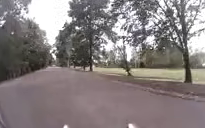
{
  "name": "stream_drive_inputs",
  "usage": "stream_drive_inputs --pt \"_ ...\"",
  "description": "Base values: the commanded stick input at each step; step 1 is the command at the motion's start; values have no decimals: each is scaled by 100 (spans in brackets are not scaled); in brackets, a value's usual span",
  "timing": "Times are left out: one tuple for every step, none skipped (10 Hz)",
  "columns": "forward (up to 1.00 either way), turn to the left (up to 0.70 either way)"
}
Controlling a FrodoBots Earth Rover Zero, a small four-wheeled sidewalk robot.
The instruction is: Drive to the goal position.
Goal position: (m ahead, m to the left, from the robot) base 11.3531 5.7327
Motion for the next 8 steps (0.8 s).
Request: stream_drive_inputs --pt "70 0" --pt "70 35" --pt "70 35" --pt "70 35" --pt "70 35" --pt "70 35" --pt "70 35" --pt "70 35"
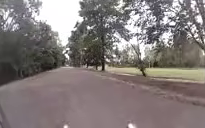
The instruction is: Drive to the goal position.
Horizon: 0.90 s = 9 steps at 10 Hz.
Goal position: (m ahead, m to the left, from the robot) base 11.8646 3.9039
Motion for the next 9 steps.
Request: stream_drive_inputs --pt "70 35" --pt "70 4" --pt "70 0" --pt "70 0" --pt "70 0" --pt "70 0" --pt "70 0" --pt "70 0" --pt "70 0"
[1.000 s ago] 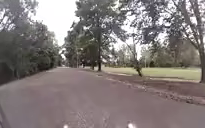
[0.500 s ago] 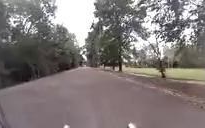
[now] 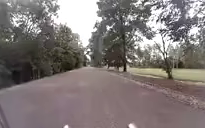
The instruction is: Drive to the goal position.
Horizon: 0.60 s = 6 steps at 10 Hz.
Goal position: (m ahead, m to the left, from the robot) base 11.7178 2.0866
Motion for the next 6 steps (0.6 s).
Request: stream_drive_inputs --pt "70 0" --pt "70 0" --pt "70 0" --pt "70 0" --pt "70 0" --pt "70 0"
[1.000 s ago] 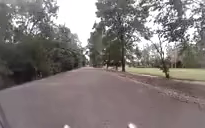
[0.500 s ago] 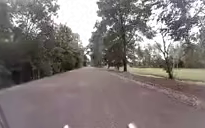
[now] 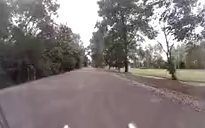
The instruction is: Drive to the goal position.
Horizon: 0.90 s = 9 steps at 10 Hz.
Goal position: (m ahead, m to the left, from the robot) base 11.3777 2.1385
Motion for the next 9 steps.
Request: stream_drive_inputs --pt "70 0" --pt "70 0" --pt "70 0" --pt "70 0" --pt "70 0" --pt "70 13" --pt "70 35" --pt "70 35" --pt "70 35"
